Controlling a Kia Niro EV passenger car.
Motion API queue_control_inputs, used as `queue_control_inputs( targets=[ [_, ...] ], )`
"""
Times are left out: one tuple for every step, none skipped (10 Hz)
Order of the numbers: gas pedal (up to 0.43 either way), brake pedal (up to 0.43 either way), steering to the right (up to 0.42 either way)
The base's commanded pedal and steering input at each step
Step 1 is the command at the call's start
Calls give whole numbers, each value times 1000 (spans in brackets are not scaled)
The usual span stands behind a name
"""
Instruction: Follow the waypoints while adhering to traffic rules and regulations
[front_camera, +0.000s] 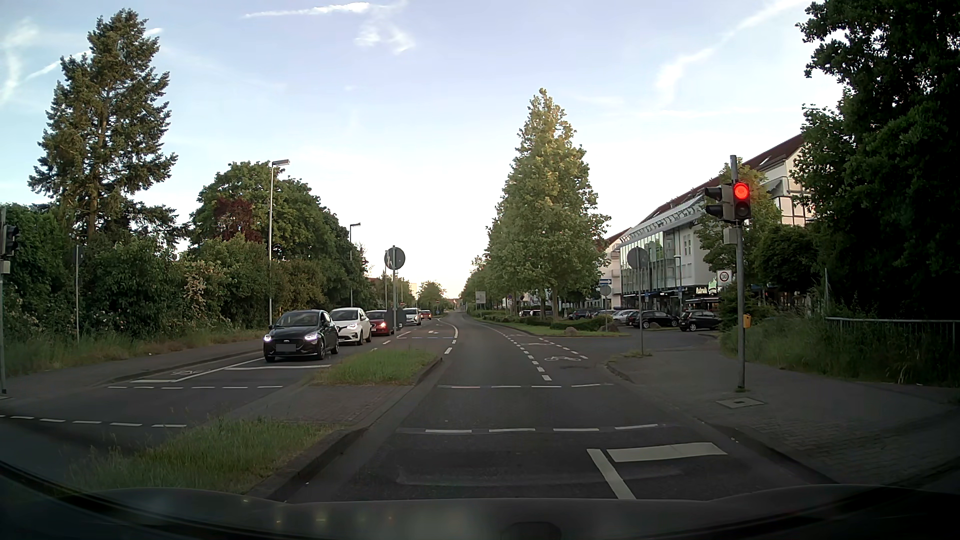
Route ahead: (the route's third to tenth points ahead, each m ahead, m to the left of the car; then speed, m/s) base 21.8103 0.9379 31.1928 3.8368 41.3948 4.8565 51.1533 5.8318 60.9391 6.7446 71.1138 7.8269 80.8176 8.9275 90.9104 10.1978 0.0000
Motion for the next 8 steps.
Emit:
queue_control_inputs(
  targets=[
    [0, 415, 11],
    [0, 415, 11],
    [0, 415, 11],
    [0, 415, 11],
    [0, 415, 11],
    [0, 415, 11],
    [0, 415, 11],
    [0, 415, 11]
  ],
)
